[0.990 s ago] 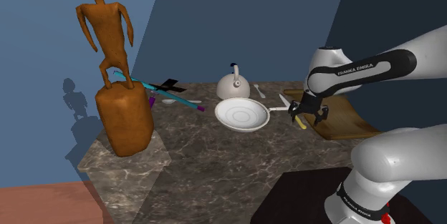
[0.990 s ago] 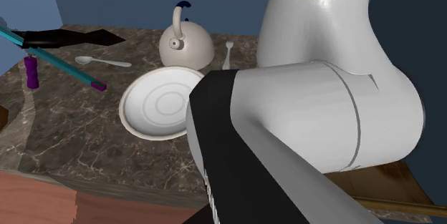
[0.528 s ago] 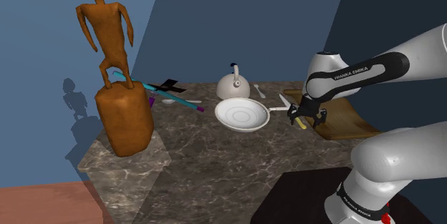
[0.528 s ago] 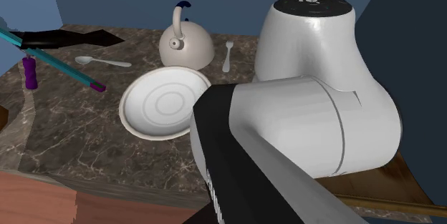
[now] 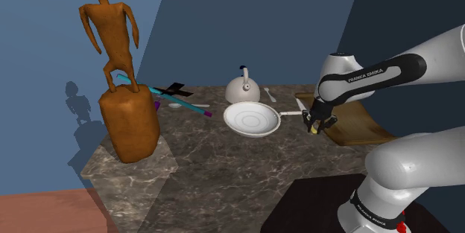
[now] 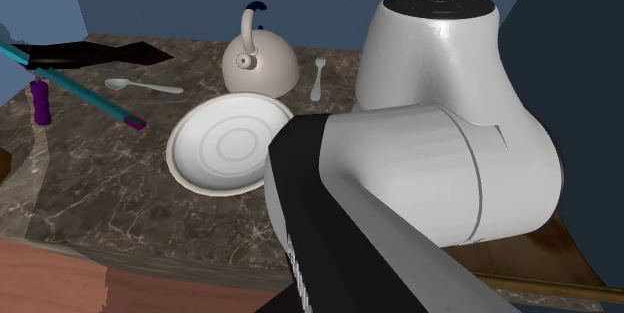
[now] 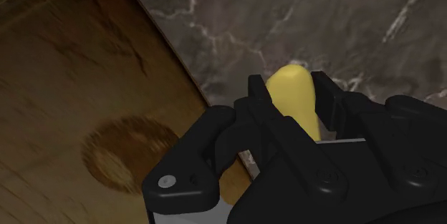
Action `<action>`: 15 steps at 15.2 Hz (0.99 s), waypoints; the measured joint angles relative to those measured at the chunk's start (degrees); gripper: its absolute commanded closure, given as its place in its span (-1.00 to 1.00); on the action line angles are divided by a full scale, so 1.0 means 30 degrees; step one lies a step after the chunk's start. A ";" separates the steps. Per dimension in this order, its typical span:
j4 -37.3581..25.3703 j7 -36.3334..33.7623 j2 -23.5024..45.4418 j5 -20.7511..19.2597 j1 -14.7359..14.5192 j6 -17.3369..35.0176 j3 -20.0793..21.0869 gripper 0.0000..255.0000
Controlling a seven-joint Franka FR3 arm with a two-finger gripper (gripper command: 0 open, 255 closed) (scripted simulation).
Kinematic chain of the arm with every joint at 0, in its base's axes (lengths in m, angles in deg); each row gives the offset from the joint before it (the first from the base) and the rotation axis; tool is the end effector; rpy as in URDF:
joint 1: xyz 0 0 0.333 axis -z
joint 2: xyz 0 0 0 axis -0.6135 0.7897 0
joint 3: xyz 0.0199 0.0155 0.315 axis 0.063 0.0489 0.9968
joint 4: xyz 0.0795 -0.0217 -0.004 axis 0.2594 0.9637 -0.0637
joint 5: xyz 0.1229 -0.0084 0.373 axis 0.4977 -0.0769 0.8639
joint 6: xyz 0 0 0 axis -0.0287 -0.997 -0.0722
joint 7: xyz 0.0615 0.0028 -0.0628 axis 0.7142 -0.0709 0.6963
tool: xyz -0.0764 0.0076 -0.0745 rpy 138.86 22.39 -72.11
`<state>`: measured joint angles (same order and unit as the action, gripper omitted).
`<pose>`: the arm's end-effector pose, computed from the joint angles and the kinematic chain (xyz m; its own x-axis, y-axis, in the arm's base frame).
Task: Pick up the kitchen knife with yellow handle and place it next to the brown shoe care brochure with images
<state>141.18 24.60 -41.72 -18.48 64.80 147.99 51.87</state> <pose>0.2715 -0.1446 0.3375 0.4227 -0.9058 0.0295 -0.9063 -0.4225 0.0110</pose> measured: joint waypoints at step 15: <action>-0.1319 0.0065 -0.1740 0.0050 -0.0052 -0.3333 0.0048 1.00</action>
<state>137.22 24.80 -46.94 -18.33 64.65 137.99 52.01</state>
